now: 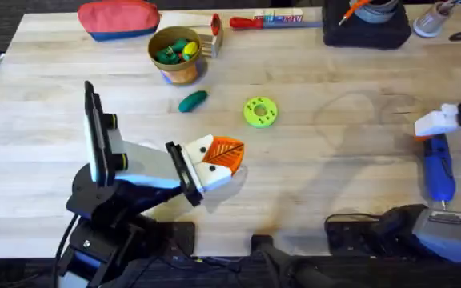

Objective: Pick up the gripper from the table and insert it into the empty holder that is missing its gripper. Then pick up a screw, insert it into the mounting hole, and use the screwdriver to tighten it. Finally, clean up the table by picking up the vegetable and placing it into the bucket.

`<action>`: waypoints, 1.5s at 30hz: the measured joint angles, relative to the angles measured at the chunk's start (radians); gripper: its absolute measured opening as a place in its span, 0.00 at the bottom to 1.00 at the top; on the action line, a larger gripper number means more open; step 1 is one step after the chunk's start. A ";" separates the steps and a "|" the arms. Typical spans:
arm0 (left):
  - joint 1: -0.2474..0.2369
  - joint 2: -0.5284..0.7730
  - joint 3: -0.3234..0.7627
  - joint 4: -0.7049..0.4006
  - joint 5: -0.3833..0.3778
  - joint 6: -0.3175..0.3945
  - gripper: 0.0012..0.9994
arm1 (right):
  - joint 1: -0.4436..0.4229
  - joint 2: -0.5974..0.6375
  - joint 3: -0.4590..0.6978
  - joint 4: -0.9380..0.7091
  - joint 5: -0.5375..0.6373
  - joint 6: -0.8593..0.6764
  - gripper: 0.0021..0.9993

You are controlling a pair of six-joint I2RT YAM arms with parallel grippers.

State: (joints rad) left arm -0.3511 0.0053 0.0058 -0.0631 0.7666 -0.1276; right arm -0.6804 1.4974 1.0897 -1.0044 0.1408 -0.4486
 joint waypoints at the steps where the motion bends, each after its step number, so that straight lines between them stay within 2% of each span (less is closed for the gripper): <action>1: 0.000 0.000 0.000 0.000 0.000 0.000 0.02 | -0.016 0.008 0.000 0.015 0.000 -0.009 0.99; 6: 0.000 0.000 0.000 0.000 0.000 0.000 0.02 | -0.076 0.075 0.000 0.049 -0.029 -0.043 0.99; 17: 0.000 0.000 0.000 0.000 0.000 0.000 0.02 | -0.082 0.222 0.002 0.093 -0.087 -0.118 0.99; 18: 0.000 0.000 0.000 0.000 0.000 0.000 0.02 | -0.085 0.221 0.002 0.104 -0.082 -0.129 0.72; 20: 0.000 0.000 0.000 0.000 0.000 0.000 0.02 | -0.087 0.221 0.002 0.105 -0.085 -0.133 0.51; 23: 0.000 0.000 0.000 0.000 0.000 0.000 0.02 | -0.087 0.221 0.002 0.107 -0.082 -0.138 0.24; 24: 0.000 0.000 0.000 0.000 0.000 0.000 0.02 | -0.087 0.222 0.002 0.109 -0.081 -0.142 0.10; 25: 0.000 0.000 0.000 0.000 0.000 0.000 0.02 | -0.087 0.223 0.002 0.110 -0.082 -0.138 0.03; 35: 0.000 0.000 0.000 0.000 0.000 0.000 0.02 | -0.034 0.171 -0.004 0.107 -0.112 -0.135 0.01; 40: 0.000 0.000 0.000 0.000 0.000 0.000 0.02 | -0.005 0.053 -0.006 0.113 -0.175 -0.130 0.01; 45: 0.000 0.000 0.000 0.000 0.000 0.000 0.02 | 0.018 -0.126 -0.007 0.128 -0.278 -0.106 0.01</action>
State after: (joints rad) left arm -0.3511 0.0052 0.0059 -0.0631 0.7666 -0.1276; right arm -0.6627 1.3712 1.0828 -0.8765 -0.1369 -0.5547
